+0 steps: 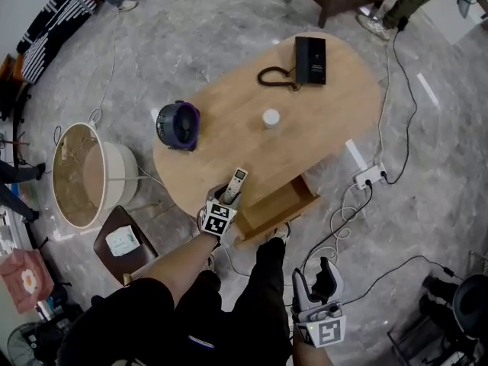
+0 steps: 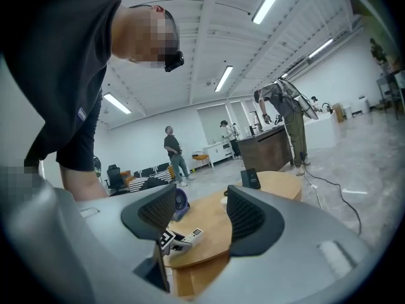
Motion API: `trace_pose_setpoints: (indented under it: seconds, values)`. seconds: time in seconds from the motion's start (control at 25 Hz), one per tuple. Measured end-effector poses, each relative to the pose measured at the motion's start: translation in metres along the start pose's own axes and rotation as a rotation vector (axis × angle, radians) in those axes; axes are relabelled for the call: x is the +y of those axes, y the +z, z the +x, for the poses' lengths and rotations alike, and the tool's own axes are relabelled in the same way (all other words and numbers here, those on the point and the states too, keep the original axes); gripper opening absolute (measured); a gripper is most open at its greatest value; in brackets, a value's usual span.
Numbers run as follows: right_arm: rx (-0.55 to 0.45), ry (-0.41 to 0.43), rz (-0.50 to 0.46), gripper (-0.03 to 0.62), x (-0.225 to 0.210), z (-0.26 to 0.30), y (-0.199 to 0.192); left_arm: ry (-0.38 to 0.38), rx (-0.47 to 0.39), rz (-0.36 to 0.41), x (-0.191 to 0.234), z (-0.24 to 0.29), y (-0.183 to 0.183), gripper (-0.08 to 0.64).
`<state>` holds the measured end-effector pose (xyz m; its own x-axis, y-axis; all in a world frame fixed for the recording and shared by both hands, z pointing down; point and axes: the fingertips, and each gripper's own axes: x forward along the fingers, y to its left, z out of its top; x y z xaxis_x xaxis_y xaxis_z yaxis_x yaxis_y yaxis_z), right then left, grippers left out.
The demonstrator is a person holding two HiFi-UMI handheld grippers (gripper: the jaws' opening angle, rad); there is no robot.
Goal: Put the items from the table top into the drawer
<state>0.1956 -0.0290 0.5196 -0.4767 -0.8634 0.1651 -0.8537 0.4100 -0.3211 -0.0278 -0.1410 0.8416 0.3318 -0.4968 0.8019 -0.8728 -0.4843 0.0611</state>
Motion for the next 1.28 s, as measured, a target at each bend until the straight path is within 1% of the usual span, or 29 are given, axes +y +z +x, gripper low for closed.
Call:
trace_pose_setpoints:
  seconds: [0.24,0.36,0.48,0.6,0.76,0.88,0.96,1.12,1.28]
  values:
    - [-0.005,-0.054,-0.017,0.259,-0.022,-0.006,-0.004,-0.095,-0.011,0.082,-0.052,-0.002,0.003,0.203]
    - [-0.041,-0.076,-0.082,0.255,-0.041,-0.002,0.004,-0.144,-0.013,0.133,-0.081,-0.006,0.004,0.203]
    - [-0.067,-0.052,-0.152,0.239,-0.050,0.016,0.003,-0.201,-0.027,0.200,-0.107,-0.010,0.006,0.203]
    - [-0.067,-0.025,-0.146,0.244,-0.057,0.040,-0.007,-0.249,-0.032,0.277,-0.133,-0.010,0.004,0.203]
    - [-0.072,-0.042,-0.126,0.247,-0.066,0.053,-0.012,-0.307,0.001,0.328,-0.165,-0.007,-0.013,0.203]
    - [-0.068,-0.072,-0.138,0.243,-0.080,0.048,-0.012,-0.317,0.057,0.332,-0.176,0.000,-0.032,0.203]
    - [-0.057,-0.081,-0.166,0.241,-0.089,0.041,-0.013,-0.308,0.091,0.327,-0.178,0.007,-0.042,0.203]
    - [-0.060,-0.089,-0.178,0.236,-0.100,0.033,-0.012,-0.273,0.150,0.327,-0.171,0.025,-0.056,0.203]
    - [-0.073,-0.078,-0.185,0.229,-0.102,0.036,-0.014,-0.232,0.200,0.294,-0.158,0.042,-0.066,0.203]
